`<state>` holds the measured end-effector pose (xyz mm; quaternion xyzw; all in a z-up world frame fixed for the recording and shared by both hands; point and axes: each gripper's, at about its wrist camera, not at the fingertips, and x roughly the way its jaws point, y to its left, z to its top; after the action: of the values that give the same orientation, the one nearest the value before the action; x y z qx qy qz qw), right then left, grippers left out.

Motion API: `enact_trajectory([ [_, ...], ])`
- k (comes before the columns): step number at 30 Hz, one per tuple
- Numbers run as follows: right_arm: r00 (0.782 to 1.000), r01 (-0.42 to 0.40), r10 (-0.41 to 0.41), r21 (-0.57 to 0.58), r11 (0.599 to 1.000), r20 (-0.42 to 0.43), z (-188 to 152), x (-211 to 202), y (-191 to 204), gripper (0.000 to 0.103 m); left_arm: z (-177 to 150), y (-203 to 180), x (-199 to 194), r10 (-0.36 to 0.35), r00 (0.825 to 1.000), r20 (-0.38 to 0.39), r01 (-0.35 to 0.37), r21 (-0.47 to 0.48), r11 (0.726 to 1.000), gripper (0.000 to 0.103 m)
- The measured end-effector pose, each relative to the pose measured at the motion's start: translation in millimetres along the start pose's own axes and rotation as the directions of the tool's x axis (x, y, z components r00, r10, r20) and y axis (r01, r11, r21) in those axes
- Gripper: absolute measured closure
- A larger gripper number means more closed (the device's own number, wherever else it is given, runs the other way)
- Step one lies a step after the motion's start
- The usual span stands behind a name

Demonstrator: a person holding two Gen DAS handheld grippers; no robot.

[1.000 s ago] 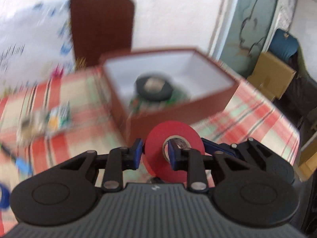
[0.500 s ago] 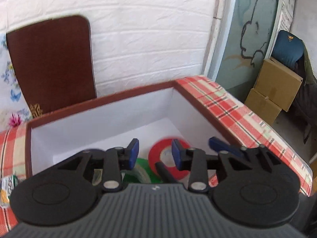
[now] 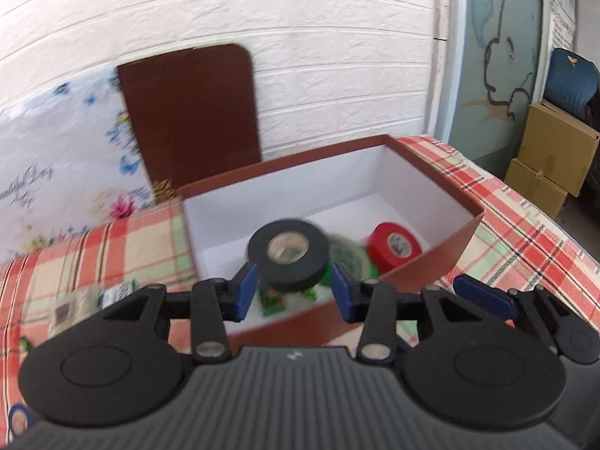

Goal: Organize objects
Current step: 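Move the left tool back to the blue tape roll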

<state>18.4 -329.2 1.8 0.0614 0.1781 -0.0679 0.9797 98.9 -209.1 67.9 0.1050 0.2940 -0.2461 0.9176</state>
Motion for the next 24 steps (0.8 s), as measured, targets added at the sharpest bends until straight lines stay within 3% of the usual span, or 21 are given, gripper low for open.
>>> enact_trajectory([
  [4,0.995,-0.077,0.079,0.045,0.996,-0.058,-1.3,-0.4,13.2,0.023,-21.2,24.5,-12.6,0.059,0.998,-0.02,-0.059,-0.025,0.998,0.057],
  [11,0.981,-0.155,0.153,0.0,0.988,-0.121,-7.6,-4.0,57.0,0.023,-64.8,82.1,-21.8,0.132,0.987,-0.091,-0.142,-0.11,0.984,0.057],
  [15,0.957,-0.229,0.215,-0.054,0.972,-0.196,-22.0,1.7,93.4,0.023,-103.6,129.4,-34.9,0.146,0.981,-0.126,-0.168,-0.184,0.968,0.056],
  [18,0.931,-0.288,0.251,-0.111,0.951,-0.264,-40.6,3.5,124.5,0.023,-134.2,182.2,-52.0,0.184,0.969,-0.163,-0.225,-0.287,0.931,0.057],
  [22,0.9,-0.355,0.288,-0.168,0.92,-0.326,-65.5,9.5,156.7,0.023,-157.3,256.6,-65.0,0.242,0.945,-0.22,-0.315,-0.415,0.854,0.065],
  [24,0.891,-0.365,0.285,-0.182,0.913,-0.354,-78.7,15.5,163.7,0.023,-161.2,280.5,-64.6,0.223,0.947,-0.232,-0.308,-0.454,0.836,0.065],
])
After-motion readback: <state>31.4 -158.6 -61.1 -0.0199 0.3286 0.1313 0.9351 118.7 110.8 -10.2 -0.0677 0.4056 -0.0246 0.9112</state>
